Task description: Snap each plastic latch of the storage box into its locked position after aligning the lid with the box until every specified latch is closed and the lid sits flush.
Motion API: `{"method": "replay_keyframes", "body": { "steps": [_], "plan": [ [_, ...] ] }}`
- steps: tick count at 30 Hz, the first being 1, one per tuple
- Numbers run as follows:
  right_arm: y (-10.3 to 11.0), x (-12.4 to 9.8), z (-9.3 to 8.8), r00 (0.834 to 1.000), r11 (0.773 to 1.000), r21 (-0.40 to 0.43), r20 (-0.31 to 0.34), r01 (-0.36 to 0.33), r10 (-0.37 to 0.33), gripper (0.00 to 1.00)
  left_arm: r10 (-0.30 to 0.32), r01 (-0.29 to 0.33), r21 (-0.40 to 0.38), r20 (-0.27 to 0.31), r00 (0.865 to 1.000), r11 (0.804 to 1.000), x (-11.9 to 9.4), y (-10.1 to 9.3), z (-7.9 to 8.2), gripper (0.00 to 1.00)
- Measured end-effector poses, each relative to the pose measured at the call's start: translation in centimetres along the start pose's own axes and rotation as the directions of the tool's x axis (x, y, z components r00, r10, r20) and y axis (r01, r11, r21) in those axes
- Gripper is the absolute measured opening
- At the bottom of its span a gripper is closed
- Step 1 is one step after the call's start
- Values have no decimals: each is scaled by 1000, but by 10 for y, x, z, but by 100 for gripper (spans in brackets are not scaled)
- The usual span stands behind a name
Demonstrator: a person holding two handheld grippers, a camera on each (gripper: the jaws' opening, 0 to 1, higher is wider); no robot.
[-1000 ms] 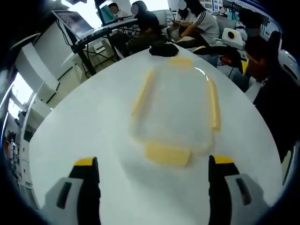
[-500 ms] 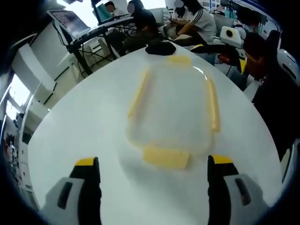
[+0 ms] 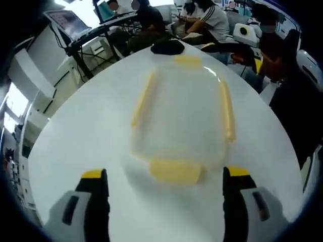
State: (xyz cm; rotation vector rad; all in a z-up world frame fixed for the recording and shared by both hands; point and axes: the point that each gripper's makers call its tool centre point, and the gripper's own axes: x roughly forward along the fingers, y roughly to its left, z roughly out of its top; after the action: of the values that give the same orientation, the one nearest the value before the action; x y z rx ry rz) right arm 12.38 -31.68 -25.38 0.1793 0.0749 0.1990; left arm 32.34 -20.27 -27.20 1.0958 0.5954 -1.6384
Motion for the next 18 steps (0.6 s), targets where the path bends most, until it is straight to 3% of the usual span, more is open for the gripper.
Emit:
{"method": "replay_keyframes", "body": {
  "steps": [13, 18],
  "plan": [
    [-13, -6, -2, 1000, 1000, 9, 3, 22, -22, 99, -13, 14, 39, -42, 999, 999, 6, 0, -1, 92],
    [-15, -9, -1, 1000, 1000, 9, 7, 28, -28, 99, -24, 26, 52, -41, 999, 998, 9, -20, 3, 92]
  ]
}}
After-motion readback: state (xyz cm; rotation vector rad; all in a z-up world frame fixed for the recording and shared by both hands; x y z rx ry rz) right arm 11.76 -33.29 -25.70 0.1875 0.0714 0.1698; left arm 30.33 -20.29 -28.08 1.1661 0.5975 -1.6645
